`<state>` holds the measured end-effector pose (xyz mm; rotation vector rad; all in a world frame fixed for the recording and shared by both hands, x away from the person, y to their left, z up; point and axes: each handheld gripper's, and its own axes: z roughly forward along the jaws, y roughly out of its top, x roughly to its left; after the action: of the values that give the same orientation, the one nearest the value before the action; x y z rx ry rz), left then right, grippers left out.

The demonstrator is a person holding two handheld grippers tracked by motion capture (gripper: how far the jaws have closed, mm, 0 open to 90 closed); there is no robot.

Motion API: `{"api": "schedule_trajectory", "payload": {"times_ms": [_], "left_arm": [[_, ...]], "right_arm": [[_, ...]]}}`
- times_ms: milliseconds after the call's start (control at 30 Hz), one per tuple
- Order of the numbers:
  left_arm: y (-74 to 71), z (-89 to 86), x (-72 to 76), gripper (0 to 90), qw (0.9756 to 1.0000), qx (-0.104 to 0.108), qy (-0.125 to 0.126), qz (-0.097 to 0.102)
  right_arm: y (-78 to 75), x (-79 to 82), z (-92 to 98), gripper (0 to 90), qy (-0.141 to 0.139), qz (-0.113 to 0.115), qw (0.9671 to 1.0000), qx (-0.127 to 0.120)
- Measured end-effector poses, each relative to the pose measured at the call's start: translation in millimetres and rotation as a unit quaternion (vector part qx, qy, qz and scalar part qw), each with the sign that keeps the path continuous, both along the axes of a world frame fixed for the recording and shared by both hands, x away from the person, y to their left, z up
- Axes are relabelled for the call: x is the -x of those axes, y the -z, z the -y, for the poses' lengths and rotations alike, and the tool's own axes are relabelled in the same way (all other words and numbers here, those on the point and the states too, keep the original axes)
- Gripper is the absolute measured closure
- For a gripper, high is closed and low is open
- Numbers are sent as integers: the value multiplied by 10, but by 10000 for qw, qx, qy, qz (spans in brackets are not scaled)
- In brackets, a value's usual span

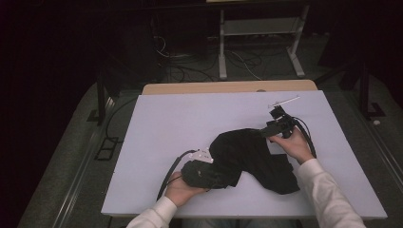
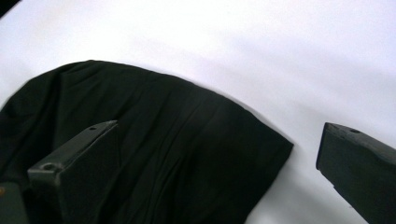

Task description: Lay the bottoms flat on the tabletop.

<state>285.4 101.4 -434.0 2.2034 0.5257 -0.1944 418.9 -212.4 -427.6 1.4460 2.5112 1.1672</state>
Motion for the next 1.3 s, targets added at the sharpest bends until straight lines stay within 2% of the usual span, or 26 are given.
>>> {"api": "schedule_trajectory", "payload": {"times_ms": [67, 100, 133, 167, 233, 267, 333, 367, 400, 433, 567, 633, 667, 700, 800, 933, 1000, 1033, 1100, 1167, 1200, 1233, 1267, 1300], "left_arm": [[-30, -32, -10, 728, 10000, 37, 5, -42], [-75, -73, -18, 650, 9999, 75, -72, 8], [-75, -73, -18, 614, 9999, 75, -72, 8], [-106, -102, -18, 614, 9998, 106, -147, 28], [-162, -173, -10, 541, 9995, 142, -257, 130], [-187, -221, 0, 472, 9992, 213, -300, 153], [-230, -298, 0, 445, 9985, 277, -424, 194], [-265, -362, -28, 386, 9975, 376, -569, 200], [-265, -362, -28, 363, 9975, 376, -569, 200], [-284, -394, -55, 363, 9966, 433, -675, 209], [-314, -469, -238, 241, 9916, 608, -1123, 206], [-281, -482, -353, 225, 9893, 623, -1308, 164], [-215, -484, -467, 217, 9883, 569, -1415, 78], [-215, -484, -467, 211, 9883, 569, -1415, 78], [-96, -466, -625, 195, 9885, 390, -1463, -57], [16, -394, -781, 200, 9883, 415, -1450, -233], [35, -367, -811, 215, 9881, 430, -1454, -240], [53, -347, -836, 293, 9881, 407, -1466, -245], [107, -290, -905, 325, 9883, 323, -1455, -317], [123, -270, -923, 438, 9886, 259, -1446, -337], [158, -223, -959, 495, 9885, 62, -1457, -397], [158, -223, -959, 568, 9885, 62, -1457, -397], [183, -198, -977, 568, 9892, -14, -1390, -457], [207, -174, -991, 711, 9906, -74, -1261, -520]], "right_arm": [[20, -16, -19, 0, -7, -25, 10000, 28], [46, -31, -58, 0, -8, -39, 10000, -6], [52, -34, -67, 0, -18, -27, 10000, -14], [52, -34, -67, 0, -18, -27, 10000, -14], [63, -45, -92, 0, -56, -32, 10000, -15], [62, -52, -105, 0, -59, -37, 10000, -10], [63, -57, -108, 0, -71, -31, 10000, -17], [53, -65, -118, 0, -62, -24, 10000, -28], [53, -65, -118, 0, -62, -24, 10000, -28], [49, -68, -119, 0, -62, -13, 10000, -33], [33, -85, -139, 0, -92, 19, 10000, 7], [34, -90, -138, 0, -92, 18, 10000, 9], [48, -106, -130, 0, -75, 12, 10000, 23], [48, -106, -130, 0, -75, 12, 10000, 23], [77, -128, -117, 1, -26, -38, 10000, 1], [149, -161, -114, 3, -20, -111, 9999, 29], [166, -166, -117, 3, -18, -125, 9999, 36], [202, -179, -126, 41, 4, -175, 9998, 42], [229, -188, -131, 65, 8, -200, 9998, 25], [239, -191, -136, 85, 30, -216, 9998, 41], [249, -185, -142, 159, 58, -186, 9998, 85], [249, -185, -142, 159, 58, -186, 9998, 85], [248, -182, -143, 188, 80, -174, 9998, 104], [241, -180, -126, 430, 54, -180, 9998, 17]]}}
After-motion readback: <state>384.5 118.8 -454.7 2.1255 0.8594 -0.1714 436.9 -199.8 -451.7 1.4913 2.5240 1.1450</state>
